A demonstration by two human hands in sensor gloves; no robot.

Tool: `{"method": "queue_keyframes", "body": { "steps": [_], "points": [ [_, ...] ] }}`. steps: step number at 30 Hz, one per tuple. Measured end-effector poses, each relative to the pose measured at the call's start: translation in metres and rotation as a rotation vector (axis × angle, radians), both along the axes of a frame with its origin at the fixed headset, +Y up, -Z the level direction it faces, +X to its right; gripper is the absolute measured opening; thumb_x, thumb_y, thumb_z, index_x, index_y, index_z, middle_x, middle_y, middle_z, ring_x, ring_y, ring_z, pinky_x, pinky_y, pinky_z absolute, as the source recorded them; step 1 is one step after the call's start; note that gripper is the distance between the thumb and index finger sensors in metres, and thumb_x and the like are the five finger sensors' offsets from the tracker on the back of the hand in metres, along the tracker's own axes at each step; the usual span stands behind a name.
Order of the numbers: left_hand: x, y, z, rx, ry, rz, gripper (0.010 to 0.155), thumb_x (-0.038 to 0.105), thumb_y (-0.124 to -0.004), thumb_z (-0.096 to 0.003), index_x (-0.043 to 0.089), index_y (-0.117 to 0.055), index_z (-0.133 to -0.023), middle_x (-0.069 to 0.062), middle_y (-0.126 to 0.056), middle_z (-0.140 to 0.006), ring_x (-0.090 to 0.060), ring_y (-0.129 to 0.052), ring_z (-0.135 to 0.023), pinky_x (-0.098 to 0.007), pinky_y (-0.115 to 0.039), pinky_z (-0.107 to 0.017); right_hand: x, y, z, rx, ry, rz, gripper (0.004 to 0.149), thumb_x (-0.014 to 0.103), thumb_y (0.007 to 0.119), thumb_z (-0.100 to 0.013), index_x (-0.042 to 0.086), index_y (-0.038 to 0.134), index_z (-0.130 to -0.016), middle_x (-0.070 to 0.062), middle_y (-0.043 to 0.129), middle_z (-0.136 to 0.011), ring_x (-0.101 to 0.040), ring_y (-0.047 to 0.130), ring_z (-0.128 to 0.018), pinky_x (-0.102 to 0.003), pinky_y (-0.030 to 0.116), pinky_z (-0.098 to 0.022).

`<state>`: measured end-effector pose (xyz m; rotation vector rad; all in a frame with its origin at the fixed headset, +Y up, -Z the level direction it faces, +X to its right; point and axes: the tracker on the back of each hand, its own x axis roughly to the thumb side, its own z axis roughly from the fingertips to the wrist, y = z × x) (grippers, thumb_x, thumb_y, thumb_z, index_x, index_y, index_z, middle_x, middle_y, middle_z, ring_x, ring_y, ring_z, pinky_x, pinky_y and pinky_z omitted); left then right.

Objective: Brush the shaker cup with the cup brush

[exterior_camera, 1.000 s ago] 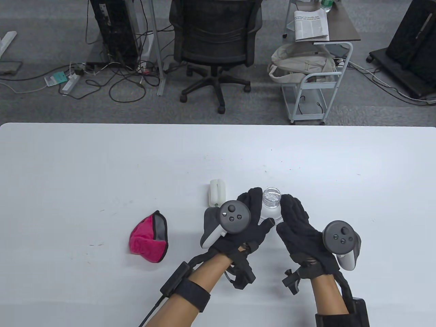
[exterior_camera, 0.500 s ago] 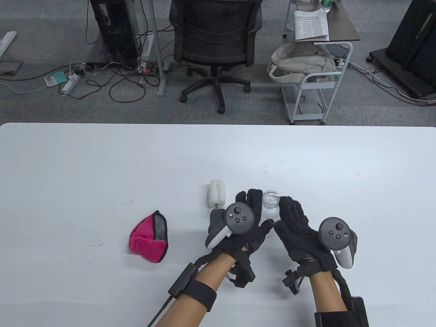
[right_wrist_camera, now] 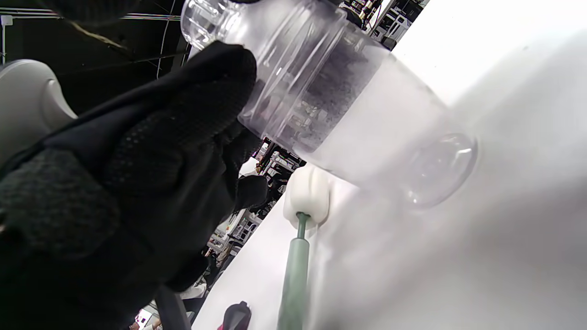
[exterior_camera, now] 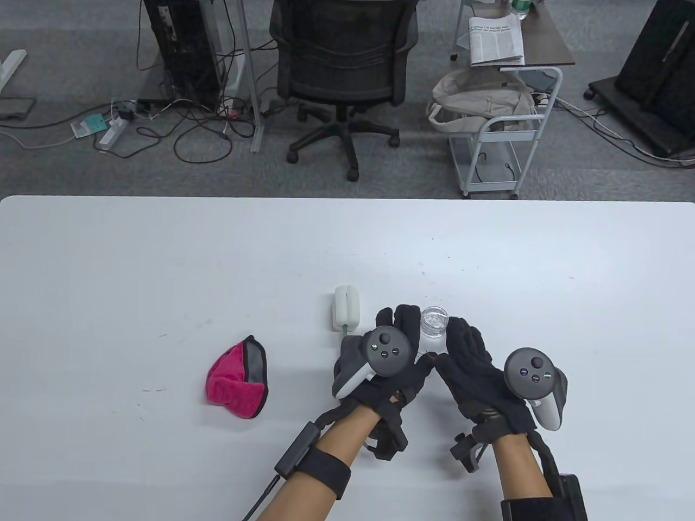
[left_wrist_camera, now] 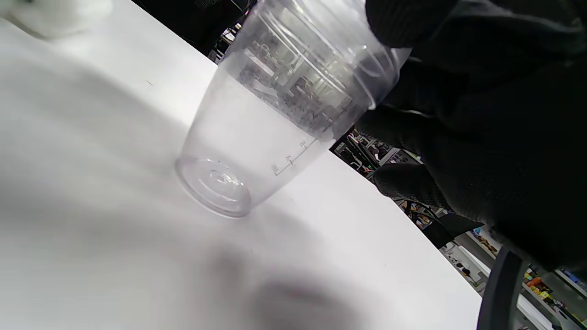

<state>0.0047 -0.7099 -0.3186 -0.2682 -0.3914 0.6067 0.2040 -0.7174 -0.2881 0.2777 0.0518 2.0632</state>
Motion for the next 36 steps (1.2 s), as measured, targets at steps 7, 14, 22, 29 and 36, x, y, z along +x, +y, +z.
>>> {"method": "queue_keyframes", "body": {
  "steps": [7, 14, 22, 29, 36],
  "points": [
    [-0.038, 0.054, 0.026, 0.138, -0.019, 0.169, 0.086, 0.051, -0.068, -0.0607, 0.023, -0.003, -0.111, -0.014, 0.0, -0.121, -0.047, -0.001, -0.11, -0.068, -0.025, -0.078, 0.008, 0.034, 0.013, 0.256, -0.127, -0.091, 0.086, 0.068, 0.059, -0.054, 0.016, 0.027, -0.115, -0.022, 0.025, -0.12, -0.054, 0.024, -0.108, -0.073, 0.031, -0.071],
    [-0.087, 0.082, 0.092, 0.486, -0.101, -0.213, 0.09, 0.059, -0.07, -0.0583, 0.021, -0.012, -0.116, -0.016, -0.008, -0.126, -0.05, -0.01, -0.115, -0.067, -0.021, -0.08, -0.04, 0.082, 0.062, 0.662, -0.025, 0.328, 0.076, 0.055, 0.072, -0.055, 0.015, 0.041, -0.112, -0.019, 0.045, -0.118, -0.051, 0.049, -0.103, -0.065, 0.051, -0.073],
    [-0.106, 0.036, 0.1, 0.457, -0.19, -0.496, 0.088, 0.06, -0.072, -0.0558, 0.018, -0.024, -0.117, -0.016, -0.023, -0.128, -0.049, -0.021, -0.117, -0.067, -0.026, -0.08, -0.095, 0.034, 0.068, 0.388, 0.256, 0.673, 0.082, 0.058, 0.072, -0.053, 0.014, 0.036, -0.113, -0.022, 0.041, -0.12, -0.052, 0.037, -0.109, -0.07, 0.04, -0.074],
    [-0.113, 0.024, 0.09, 0.319, -0.217, -0.499, 0.087, 0.059, -0.07, -0.0569, 0.017, -0.023, -0.117, -0.016, -0.022, -0.128, -0.048, -0.019, -0.116, -0.066, -0.021, -0.079, -0.09, 0.027, 0.068, 0.285, 0.272, 0.71, 0.084, 0.06, 0.069, -0.054, 0.012, 0.035, -0.113, -0.023, 0.036, -0.12, -0.051, 0.033, -0.11, -0.069, 0.038, -0.074],
    [-0.115, 0.021, 0.096, 0.272, -0.237, -0.497, 0.088, 0.06, -0.07, -0.0566, 0.017, -0.022, -0.117, -0.017, -0.024, -0.128, -0.049, -0.02, -0.116, -0.066, -0.021, -0.078, -0.091, 0.024, 0.066, 0.239, 0.305, 0.686, 0.084, 0.06, 0.069, -0.054, 0.011, 0.036, -0.113, -0.023, 0.036, -0.12, -0.051, 0.031, -0.11, -0.067, 0.036, -0.075]
  ]
}}
